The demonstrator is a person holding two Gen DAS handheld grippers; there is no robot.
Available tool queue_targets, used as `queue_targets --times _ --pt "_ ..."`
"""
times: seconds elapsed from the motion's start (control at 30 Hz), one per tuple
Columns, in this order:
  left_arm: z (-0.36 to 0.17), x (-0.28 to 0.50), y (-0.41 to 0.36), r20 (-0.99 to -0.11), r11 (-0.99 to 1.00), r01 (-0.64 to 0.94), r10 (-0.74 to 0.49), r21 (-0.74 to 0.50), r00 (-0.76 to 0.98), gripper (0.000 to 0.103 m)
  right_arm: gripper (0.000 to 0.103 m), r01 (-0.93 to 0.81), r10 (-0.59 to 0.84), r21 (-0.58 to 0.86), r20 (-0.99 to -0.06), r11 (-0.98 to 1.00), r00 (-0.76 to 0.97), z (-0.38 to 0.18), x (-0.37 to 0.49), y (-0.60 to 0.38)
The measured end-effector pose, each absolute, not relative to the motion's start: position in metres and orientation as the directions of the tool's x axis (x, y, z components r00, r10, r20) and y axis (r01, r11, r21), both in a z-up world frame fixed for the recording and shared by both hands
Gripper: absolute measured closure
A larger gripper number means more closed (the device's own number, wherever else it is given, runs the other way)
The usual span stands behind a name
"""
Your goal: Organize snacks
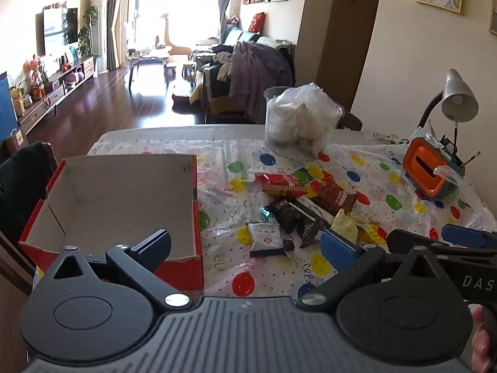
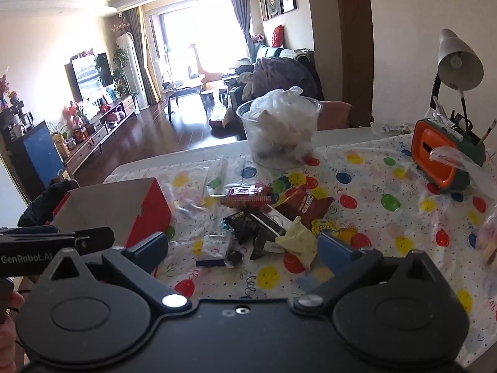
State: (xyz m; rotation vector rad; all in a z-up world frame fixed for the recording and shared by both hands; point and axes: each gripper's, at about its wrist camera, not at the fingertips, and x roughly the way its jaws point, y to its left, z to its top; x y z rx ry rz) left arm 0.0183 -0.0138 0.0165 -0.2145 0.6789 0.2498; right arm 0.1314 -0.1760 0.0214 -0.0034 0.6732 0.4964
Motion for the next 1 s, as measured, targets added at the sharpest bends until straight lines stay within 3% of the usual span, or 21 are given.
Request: queue_targets --times 1.0 --pt "0.0110 0.0243 -0.0099 -0.655 0.950 -0.294 0.158 -0.104 0.739 0.000 0.000 -0.429 0.404 0.118 -0.619 0.896 0.673 0.0213 0.1347 -0.1705"
